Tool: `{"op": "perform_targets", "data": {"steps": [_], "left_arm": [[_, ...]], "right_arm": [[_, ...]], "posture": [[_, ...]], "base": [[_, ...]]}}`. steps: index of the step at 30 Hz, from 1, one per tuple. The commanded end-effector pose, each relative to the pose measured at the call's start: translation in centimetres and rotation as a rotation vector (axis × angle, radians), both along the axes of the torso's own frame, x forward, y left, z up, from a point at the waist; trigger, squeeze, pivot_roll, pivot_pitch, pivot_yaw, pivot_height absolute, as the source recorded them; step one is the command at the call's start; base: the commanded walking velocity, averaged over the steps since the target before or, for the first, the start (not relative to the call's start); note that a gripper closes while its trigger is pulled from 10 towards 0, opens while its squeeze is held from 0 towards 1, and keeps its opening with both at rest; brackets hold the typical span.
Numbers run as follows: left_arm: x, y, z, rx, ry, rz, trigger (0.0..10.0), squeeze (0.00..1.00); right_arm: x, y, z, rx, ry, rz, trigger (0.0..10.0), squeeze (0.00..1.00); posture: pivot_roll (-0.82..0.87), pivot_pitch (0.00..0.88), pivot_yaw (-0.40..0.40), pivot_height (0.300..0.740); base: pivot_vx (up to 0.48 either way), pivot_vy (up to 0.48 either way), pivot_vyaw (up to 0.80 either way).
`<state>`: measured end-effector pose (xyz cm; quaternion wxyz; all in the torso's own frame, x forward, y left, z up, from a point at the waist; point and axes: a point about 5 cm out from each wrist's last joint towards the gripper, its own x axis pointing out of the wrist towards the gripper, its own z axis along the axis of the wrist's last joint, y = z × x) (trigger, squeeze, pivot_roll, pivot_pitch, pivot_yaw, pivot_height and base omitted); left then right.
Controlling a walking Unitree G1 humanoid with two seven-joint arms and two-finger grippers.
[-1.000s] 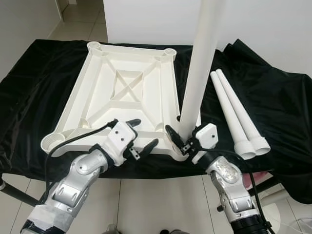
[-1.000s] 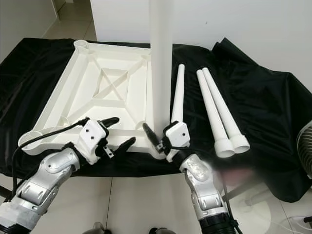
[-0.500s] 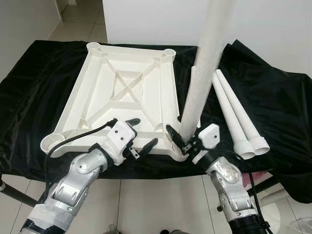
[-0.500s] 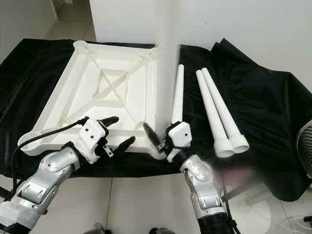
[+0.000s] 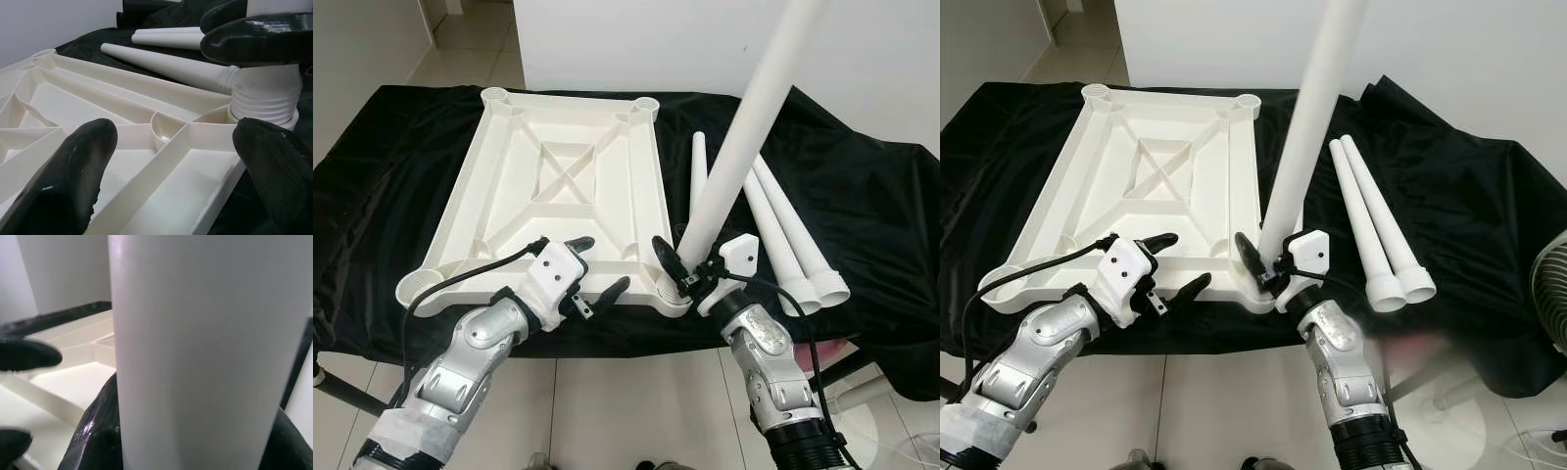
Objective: Building children table
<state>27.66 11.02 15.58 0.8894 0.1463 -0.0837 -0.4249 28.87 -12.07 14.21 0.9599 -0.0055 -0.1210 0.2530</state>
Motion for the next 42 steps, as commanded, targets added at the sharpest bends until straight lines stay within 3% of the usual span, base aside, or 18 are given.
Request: {"op": "perform_targets", "data": {"steps": [1,9,20,22,29,39,42], "left_arm": [[-0.2,-0.2,-0.1,0.038,0.002,-0.071,10.0,0.00],[-0.2,-0.3,-0.1,0.036,0.001,-0.076,10.0,0.00],[-0.1,-0.5,-0.2,0.037,-0.002,-0.085,10.0,0.00],[-0.1,-0.5,-0.2,0.040,-0.005,-0.087,10.0,0.00],[-0.1,-0.4,-0.2,0.042,-0.007,-0.086,10.0,0.00],[-0.1,-0.4,-0.2,0.043,-0.010,-0.086,10.0,0.00],[-0.1,-0.4,-0.2,0.045,-0.011,-0.087,10.0,0.00]], "right_arm": [[-0.6,-1.1,-4.4,-0.091,0.187,-0.053,10.0,0.00],[-0.6,-2.0,-4.3,-0.132,0.150,-0.156,10.0,0.00],[-0.7,-1.8,-4.7,-0.129,0.176,-0.137,10.0,0.00],[-0.4,-1.7,-4.9,-0.071,0.211,-0.192,10.0,0.00],[0.1,-1.2,-5.1,-0.010,0.254,-0.292,10.0,0.00],[0.5,-0.3,-5.0,0.029,0.269,-0.307,10.0,0.00],[1.0,-0.9,-4.9,0.060,0.283,-0.404,10.0,0.00]], "posture": [[0.05,0.127,-0.016,0.740],[0.04,0.124,-0.017,0.740],[0.04,0.115,-0.017,0.740],[0.04,0.109,-0.021,0.740],[0.04,0.105,-0.025,0.740],[0.04,0.104,-0.027,0.740],[0.04,0.104,-0.029,0.740]], "base": [[0.000,0.000,0.00],[0.000,0.000,0.00],[0.000,0.000,0.00],[0.000,0.000,0.00],[0.000,0.000,0.00],[0.000,0.000,0.00],[0.000,0.000,0.00]]}}
